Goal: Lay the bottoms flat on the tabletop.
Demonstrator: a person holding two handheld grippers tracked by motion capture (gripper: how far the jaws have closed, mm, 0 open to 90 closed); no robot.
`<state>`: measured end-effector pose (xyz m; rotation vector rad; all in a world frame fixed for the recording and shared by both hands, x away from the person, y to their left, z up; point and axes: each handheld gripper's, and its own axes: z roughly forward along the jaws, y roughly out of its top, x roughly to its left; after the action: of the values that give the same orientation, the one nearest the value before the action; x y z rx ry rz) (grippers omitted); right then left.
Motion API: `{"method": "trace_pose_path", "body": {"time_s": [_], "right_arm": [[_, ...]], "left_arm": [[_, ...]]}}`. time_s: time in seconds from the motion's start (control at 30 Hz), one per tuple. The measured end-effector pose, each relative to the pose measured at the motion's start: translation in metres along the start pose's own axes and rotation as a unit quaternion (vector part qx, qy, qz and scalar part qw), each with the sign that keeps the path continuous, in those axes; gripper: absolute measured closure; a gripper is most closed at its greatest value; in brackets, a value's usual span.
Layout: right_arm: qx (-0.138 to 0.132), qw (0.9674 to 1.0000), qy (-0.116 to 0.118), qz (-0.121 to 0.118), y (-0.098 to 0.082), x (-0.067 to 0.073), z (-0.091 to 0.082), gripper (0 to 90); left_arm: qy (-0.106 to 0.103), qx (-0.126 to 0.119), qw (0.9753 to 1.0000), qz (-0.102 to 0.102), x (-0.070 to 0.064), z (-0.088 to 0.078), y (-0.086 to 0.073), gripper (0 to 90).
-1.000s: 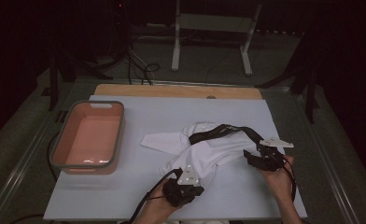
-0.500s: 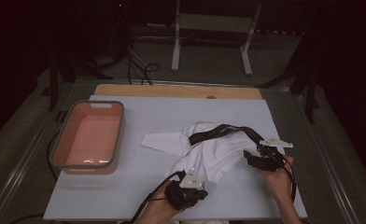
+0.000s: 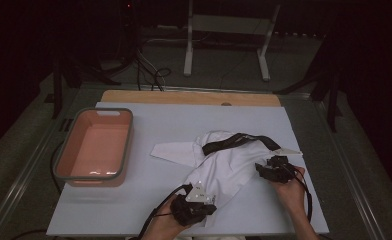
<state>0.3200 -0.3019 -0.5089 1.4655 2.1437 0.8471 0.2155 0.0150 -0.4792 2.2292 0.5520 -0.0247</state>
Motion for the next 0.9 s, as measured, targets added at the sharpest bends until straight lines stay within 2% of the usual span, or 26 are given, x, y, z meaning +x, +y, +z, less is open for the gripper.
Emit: {"method": "trace_pose_path", "body": {"time_s": [0.1, 0.17, 0.23, 0.27, 0.3, 0.33, 0.37, 0.4, 0.47, 0.6, 0.67, 0.7, 0.9], "right_arm": [[0.02, 0.9998, -0.002, 0.0, 0.0, 0.002, 0.007, 53.3], [0.02, 0.9998, -0.004, -0.002, 0.0, 0.005, 0.008, 56.9], [0.022, 0.9997, 0.001, -0.003, 0.001, 0.007, 0.009, 67.5], [0.022, 0.9997, 0.001, -0.003, 0.001, 0.007, 0.009, 67.5], [0.025, 0.9997, -0.003, -0.009, 0.003, 0.008, 0.009, 78.6], [0.025, 0.9997, -0.003, -0.009, 0.003, 0.008, 0.009, 78.6], [0.026, 0.9996, -0.006, -0.012, 0.003, 0.007, 0.009, 85.9], [0.023, 0.9997, -0.003, -0.012, 0.002, 0.004, 0.008, 89.2], [0.021, 0.9998, -0.001, -0.004, 0.002, 0.002, 0.007, 89.6], [0.008, 0.9997, -0.021, -0.002, 0.003, -0.005, 0.0, 89.8], [0.0, 0.9994, -0.036, 0.0, 0.002, -0.012, -0.008, 89.9], [0.0, 0.9994, -0.036, 0.0, 0.002, -0.012, -0.008, 89.9], [0.003, 0.9983, -0.059, 0.005, -0.004, -0.026, -0.017, 89.9]], "left_arm": [[-0.002, 0.002, 1.0, 0.006, -0.001, -0.001, 0.0, 90.0], [-0.001, 0.001, 1.0, 0.006, -0.001, -0.002, 0.0, 90.0], [-0.002, 0.0, 1.0, 0.006, -0.001, -0.003, 0.0, 90.0], [-0.002, -0.001, 1.0, 0.008, -0.001, -0.003, 0.0, 90.0], [-0.003, -0.003, 1.0, 0.007, -0.001, -0.004, 0.0, 90.0], [-0.005, -0.008, 0.9999, 0.005, -0.002, -0.004, 0.0, 90.0], [-0.009, -0.011, 0.9999, 0.007, -0.003, -0.004, 0.0, 90.0], [-0.01, -0.01, 0.9999, 0.008, -0.004, -0.003, 0.001, 90.0], [-0.014, -0.011, 0.9998, 0.01, -0.007, -0.002, 0.002, 90.0], [-0.026, -0.014, 0.9994, 0.016, -0.013, 0.003, 0.006, 90.0], [-0.043, -0.018, 0.9987, 0.02, -0.018, 0.009, 0.011, 90.0], [-0.043, -0.018, 0.9987, 0.02, -0.018, 0.009, 0.011, 90.0], [-0.073, -0.014, 0.9967, 0.033, -0.029, 0.025, 0.019, 88.9]]}}
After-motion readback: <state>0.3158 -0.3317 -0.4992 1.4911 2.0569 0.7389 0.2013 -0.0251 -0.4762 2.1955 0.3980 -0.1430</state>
